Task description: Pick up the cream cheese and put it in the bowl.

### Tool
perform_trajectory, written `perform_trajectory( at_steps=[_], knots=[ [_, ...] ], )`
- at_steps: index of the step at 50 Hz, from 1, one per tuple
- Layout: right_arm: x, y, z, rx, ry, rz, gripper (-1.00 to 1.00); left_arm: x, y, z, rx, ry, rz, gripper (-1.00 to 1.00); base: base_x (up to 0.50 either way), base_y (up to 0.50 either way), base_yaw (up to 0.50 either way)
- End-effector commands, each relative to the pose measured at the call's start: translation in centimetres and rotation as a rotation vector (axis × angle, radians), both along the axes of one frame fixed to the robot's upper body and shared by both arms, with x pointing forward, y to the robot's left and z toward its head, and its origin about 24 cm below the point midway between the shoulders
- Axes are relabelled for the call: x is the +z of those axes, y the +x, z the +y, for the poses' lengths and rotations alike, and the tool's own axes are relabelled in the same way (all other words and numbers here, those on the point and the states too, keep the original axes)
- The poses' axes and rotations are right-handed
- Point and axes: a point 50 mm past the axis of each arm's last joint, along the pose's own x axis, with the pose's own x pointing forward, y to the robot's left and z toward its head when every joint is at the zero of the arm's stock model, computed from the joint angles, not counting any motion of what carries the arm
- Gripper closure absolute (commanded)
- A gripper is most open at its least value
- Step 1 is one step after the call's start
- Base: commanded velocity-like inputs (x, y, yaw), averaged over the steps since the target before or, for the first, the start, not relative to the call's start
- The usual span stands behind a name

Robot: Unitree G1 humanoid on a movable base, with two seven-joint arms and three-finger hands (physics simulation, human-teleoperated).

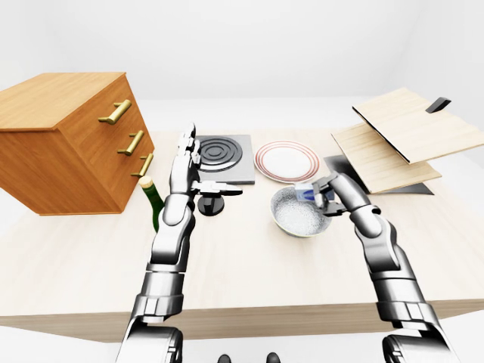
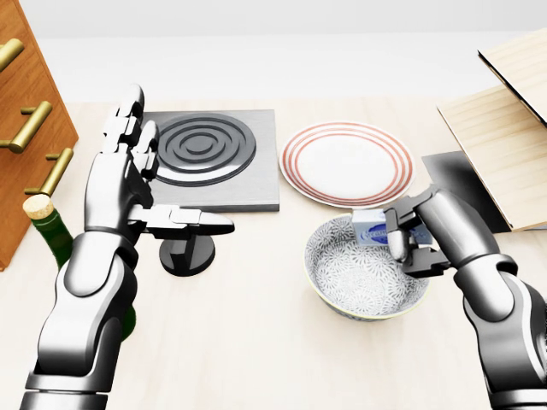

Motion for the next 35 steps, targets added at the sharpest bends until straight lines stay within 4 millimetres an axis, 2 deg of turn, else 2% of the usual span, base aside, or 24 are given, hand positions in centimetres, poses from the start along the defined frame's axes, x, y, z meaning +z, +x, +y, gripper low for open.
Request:
perform_trajectory(
  at_steps=[1, 8, 35],
  knots=[
    [-0.3, 0.2, 0.4, -0.011, -0.079, 0.005, 1.00, 0.1, 0.0, 0.0, 0.001, -0.002, -0.002, -1.00, 0.00, 0.00, 0.00],
    [-0.6, -0.4, 0.3, 0.001, -0.096, 0.027, 1.00, 0.2, 0.1, 0.1, 0.004, -0.005, -0.004, -1.00, 0.00, 0.00, 0.00],
    [-2.0, -0.3, 0.7, 0.003, -0.167, 0.080, 1.00, 0.4, 0.1, 0.1, 0.002, -0.009, -0.011, -1.00, 0.00, 0.00, 0.00]
  ],
)
